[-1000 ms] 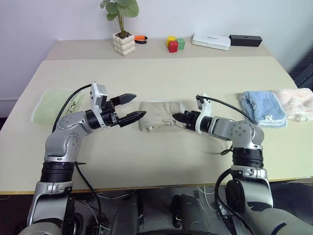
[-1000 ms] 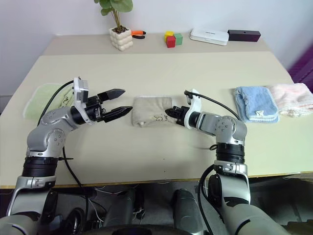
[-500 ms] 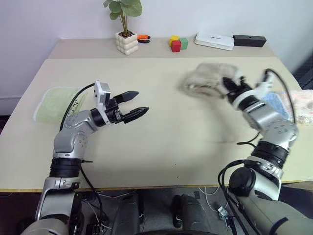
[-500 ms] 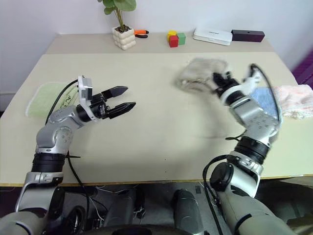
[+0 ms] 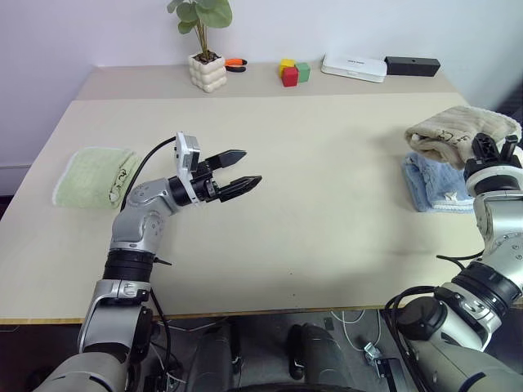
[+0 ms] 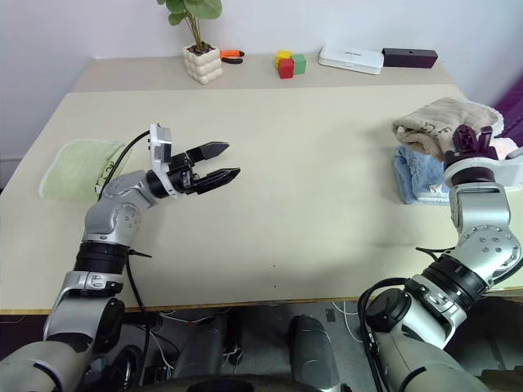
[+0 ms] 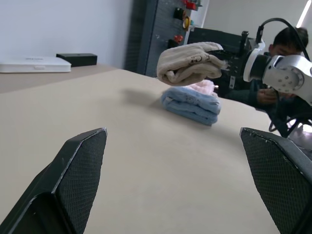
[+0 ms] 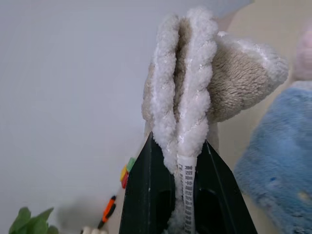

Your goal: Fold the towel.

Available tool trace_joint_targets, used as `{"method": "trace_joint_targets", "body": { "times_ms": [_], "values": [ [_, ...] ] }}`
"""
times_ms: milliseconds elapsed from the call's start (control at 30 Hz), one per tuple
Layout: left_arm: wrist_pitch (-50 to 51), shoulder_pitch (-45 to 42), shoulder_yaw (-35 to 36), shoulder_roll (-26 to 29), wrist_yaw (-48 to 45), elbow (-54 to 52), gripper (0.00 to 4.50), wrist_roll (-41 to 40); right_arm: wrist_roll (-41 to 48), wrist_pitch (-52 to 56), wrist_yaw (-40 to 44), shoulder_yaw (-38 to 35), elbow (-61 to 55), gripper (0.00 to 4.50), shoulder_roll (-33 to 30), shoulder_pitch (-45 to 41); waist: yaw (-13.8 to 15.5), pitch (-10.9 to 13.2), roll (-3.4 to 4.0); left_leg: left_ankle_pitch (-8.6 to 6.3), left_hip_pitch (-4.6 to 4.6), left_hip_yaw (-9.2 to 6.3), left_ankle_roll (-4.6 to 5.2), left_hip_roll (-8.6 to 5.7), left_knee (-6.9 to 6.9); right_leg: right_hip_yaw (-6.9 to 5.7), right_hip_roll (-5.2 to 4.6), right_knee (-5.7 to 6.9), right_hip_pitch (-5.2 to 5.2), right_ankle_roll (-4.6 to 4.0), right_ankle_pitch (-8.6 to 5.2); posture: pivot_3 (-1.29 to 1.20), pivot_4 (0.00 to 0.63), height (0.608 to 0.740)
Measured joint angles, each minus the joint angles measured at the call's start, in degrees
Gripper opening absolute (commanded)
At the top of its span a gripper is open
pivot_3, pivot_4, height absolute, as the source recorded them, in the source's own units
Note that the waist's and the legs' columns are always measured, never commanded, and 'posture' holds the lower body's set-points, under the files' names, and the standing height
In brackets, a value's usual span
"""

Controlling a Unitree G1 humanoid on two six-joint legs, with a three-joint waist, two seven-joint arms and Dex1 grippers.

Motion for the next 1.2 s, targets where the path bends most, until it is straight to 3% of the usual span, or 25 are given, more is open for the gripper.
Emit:
{"method": "trace_joint_targets", "body": {
  "times_ms": [267,500,967,1067,1200],
  "values": [
    [-0.01,-0.1,0.01,0.62,-1.36,-0.4,4.5,0.55,1.75,-5.98,-3.03,0.74,1.72,0.05,2.04,3.64,0.06,0.0,0.01,0.0,0.0,0.0,0.0,0.0,0.01,0.01,0.0,0.0,0.01,0.0,0.0,0.0,0.15,0.74],
    [-3.77,1.64,-1.75,4.33,-4.73,-1.86,4.5,4.03,2.06,-8.41,-3.61,2.69,4.31,0.05,3.72,8.35,0.04,-0.01,0.06,0.0,0.02,0.0,0.0,0.0,0.0,0.01,0.0,0.0,0.01,0.0,0.0,0.0,0.15,0.74],
    [-5.33,1.77,-2.1,4.0,-5.19,-1.13,4.5,5.51,-0.74,-10.24,-4.1,9.51,3.35,0.05,3.57,11.23,0.01,-0.01,0.06,0.0,0.03,-0.03,0.0,0.01,0.0,0.01,0.01,0.0,0.02,0.0,0.0,0.0,0.15,0.74],
    [-5.39,1.5,-2.1,3.51,-4.9,-0.68,4.5,5.53,-1.74,-10.76,-3.87,10.46,2.97,1.07,2.68,11.8,0.01,-0.01,0.06,0.01,0.02,-0.02,0.0,0.01,0.0,0.01,0.01,0.0,0.02,0.0,0.0,0.0,0.15,0.74],
    [-5.78,1.51,-2.1,3.31,-4.72,-0.69,4.5,5.56,-3.87,-12.26,-3.95,11.02,2.97,3.02,2.14,13.01,0.12,-0.01,0.06,0.01,0.02,-0.02,0.0,0.0,0.02,0.01,0.01,0.0,0.03,0.0,0.0,0.0,0.15,0.74]
  ]
}}
